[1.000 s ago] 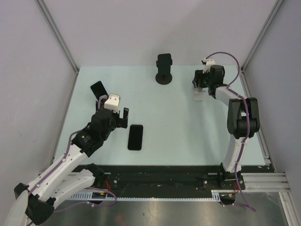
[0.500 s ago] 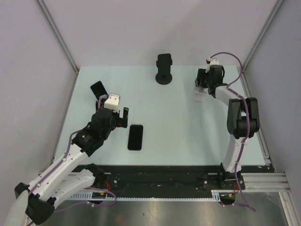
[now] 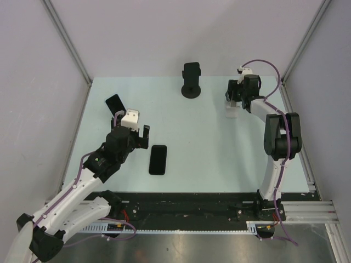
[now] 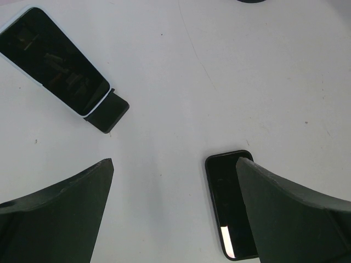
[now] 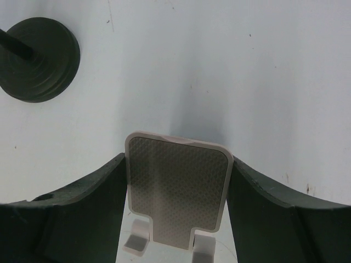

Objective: Remove the phone from the phone stand

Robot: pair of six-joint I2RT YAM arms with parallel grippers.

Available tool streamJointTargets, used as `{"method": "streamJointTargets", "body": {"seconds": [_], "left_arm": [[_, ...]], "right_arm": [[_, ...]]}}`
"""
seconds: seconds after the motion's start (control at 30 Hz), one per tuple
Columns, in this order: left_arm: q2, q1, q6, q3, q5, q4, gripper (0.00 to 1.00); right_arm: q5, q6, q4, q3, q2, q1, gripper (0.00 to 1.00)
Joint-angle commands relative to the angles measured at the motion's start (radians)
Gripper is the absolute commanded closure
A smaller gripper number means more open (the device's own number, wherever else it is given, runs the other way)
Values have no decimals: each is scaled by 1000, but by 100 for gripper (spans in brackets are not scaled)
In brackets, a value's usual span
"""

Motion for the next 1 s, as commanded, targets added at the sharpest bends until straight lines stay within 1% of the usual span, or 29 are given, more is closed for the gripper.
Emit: {"method": "streamJointTargets", "body": {"seconds": [0.0,0.07,0.17,0.2,0.27,0.3,0.37,0.6,0.7,0.8,0.83,0.87,0.93,0.97], "left_arm": [[-22,9,33,-8,-12,34,0],[-22,9,35,-8,-15,33,0],[-24,9,33,-10,-20,33,0],[-24,9,35,-10,-20,33,0],[-25,9,35,-10,-20,33,0],[-27,9,35,-10,-18,34,0],[-29,9,35,-10,-20,33,0],[-44,9,32,-10,-37,33,0],[-50,9,25,-11,-64,34,0],[-58,9,10,-11,-93,33,0],[-61,9,9,-11,-113,33,0],[-67,9,1,-11,-123,33,0],[-68,9,-8,-13,-156,31,0],[-71,13,-13,-11,-167,33,0]], "right_arm": [[-74,-21,-13,37,27,7,48],[-77,-20,-10,40,33,4,43],[-81,-21,-9,41,36,1,33],[-81,-20,-12,44,33,-1,26],[-81,-21,-19,49,30,-1,16],[-80,-18,-22,50,22,-1,6],[-77,-20,-29,52,10,-2,0],[-63,-6,-51,52,-71,3,0],[8,9,-77,50,-133,7,0],[127,52,-151,38,-211,6,0],[173,66,-162,24,-232,6,0],[192,95,-170,-3,-290,7,0],[212,124,-179,-46,-357,4,0],[218,161,-182,-87,-416,1,0]]}}
